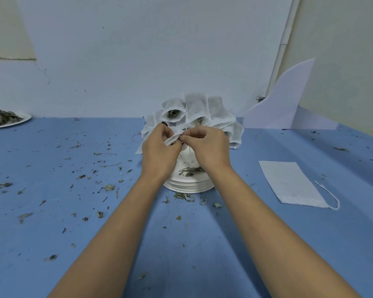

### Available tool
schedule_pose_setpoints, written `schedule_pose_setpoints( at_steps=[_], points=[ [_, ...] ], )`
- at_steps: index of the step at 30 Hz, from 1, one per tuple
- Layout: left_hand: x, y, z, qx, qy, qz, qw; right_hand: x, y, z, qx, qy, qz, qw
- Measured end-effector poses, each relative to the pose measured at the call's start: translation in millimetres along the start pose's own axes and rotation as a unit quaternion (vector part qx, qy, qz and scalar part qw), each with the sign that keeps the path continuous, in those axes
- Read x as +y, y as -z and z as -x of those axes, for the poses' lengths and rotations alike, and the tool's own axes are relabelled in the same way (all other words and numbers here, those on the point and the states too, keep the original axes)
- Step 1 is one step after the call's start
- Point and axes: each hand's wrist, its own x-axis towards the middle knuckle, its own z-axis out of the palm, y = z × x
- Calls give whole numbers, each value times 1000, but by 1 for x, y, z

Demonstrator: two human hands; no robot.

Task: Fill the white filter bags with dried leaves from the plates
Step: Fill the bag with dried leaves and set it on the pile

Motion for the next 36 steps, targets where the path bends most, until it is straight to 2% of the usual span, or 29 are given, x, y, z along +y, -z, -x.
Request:
schedule_pose_setpoints(
  at_steps=[4, 8, 11, 14, 17, 19, 23, 27, 29, 33, 36],
  points=[
    [1, 2, -2, -1, 9, 9, 1000, -1, -4, -1, -15, 3, 20, 1000],
    [3, 4, -2, -14, 15, 36, 999, -1, -2, -1, -26, 10, -47, 998],
    [4, 4, -1, -14, 9, 45, 999, -2, -1, 2, -28, 54, -7, 998],
    [5, 6, -3, 38, 2, 18, 999, -6, -3, 3, -25, 72, -25, 997],
    [-1, 13, -8, 104, 26, -5, 994, -11, -5, 4, -103, 38, -81, 991],
    [-7, 16, -10, 118, 38, -8, 992, -12, -8, 6, -115, 39, -69, 990],
    [-5, 13, -9, 63, 36, 26, 997, -6, -11, 5, -19, 74, 5, 997],
    [0, 8, -8, -26, 31, 82, 996, -5, -6, 1, -9, 23, -44, 999],
    [-2, 8, -7, -31, 17, 60, 998, -5, -2, -1, -40, 28, -46, 998],
    [-6, 10, -8, 59, 37, 28, 997, -6, 7, -4, -121, 29, -46, 991],
    [-8, 11, -11, 95, 43, 20, 994, -7, 19, -8, -190, -13, -35, 981]
  ],
)
